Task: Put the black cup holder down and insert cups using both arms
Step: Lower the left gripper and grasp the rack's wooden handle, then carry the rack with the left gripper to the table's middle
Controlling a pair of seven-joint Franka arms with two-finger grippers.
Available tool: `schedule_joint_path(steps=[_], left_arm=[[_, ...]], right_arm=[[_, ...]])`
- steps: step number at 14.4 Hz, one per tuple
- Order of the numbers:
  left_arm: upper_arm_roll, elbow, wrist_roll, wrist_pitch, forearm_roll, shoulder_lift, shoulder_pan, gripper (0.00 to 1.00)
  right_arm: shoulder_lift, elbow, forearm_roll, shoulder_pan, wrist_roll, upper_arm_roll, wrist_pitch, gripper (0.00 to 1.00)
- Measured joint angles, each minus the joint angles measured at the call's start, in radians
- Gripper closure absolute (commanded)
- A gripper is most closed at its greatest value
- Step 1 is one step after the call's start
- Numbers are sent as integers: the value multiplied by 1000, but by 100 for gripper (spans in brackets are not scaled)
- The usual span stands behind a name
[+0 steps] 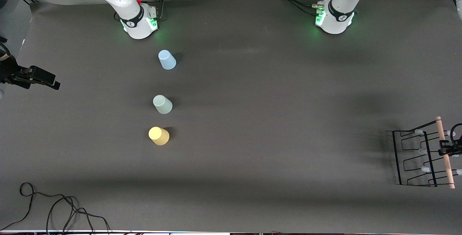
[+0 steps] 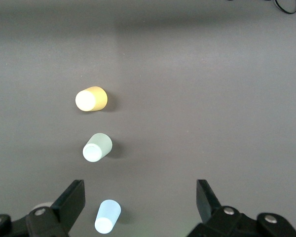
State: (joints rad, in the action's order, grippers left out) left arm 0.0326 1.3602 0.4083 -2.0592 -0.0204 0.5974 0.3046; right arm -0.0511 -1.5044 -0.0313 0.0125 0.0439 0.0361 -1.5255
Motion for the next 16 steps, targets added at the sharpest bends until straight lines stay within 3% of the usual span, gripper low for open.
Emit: schedule_joint_path(steps=[3, 8, 13, 16], left_arm=[[3, -46, -80, 70, 1, -6, -45, 100], [5, -32, -153, 209, 1, -57, -147, 100], [8, 77, -313, 199, 2, -146, -258, 100], [10, 210, -442, 109, 2, -217, -336, 100]], right_arm=[[0, 0, 0, 0, 0, 0, 0, 0], [0, 0, 0, 2, 0, 0, 0, 0], [0, 0, 3, 3, 0, 1, 0, 0], [0, 0, 3, 3, 0, 2, 0, 0]])
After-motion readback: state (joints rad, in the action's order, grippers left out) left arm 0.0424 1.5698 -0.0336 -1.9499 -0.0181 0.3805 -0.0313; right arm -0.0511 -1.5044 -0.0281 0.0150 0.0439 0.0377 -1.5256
